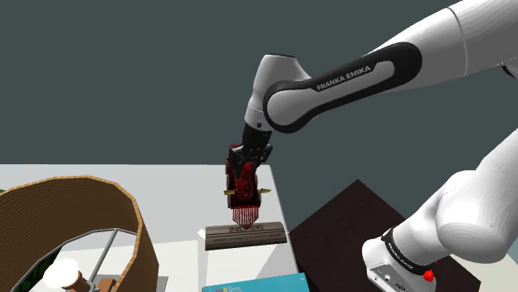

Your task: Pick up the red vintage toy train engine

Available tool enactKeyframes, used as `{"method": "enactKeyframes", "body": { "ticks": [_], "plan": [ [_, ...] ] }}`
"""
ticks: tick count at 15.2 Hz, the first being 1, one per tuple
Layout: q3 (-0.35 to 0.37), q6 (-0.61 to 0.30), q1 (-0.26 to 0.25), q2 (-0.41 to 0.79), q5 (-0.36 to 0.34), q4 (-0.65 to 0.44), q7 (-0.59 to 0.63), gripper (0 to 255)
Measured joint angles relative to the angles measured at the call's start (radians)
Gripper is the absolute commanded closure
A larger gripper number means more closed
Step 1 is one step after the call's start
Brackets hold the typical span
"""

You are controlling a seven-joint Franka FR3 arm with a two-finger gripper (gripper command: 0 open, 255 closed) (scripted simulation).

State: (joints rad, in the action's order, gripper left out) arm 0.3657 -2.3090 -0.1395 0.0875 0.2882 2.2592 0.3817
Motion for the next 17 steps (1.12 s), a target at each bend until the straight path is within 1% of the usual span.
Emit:
{"method": "enactKeyframes", "body": {
  "ticks": [8, 17],
  "plan": [
    [0.0, 0.004, 0.0, -0.003, 0.001, -0.001, 0.001, 255],
    [-0.003, 0.115, 0.007, -0.07, 0.005, -0.047, 0.013, 255]
  ]
}}
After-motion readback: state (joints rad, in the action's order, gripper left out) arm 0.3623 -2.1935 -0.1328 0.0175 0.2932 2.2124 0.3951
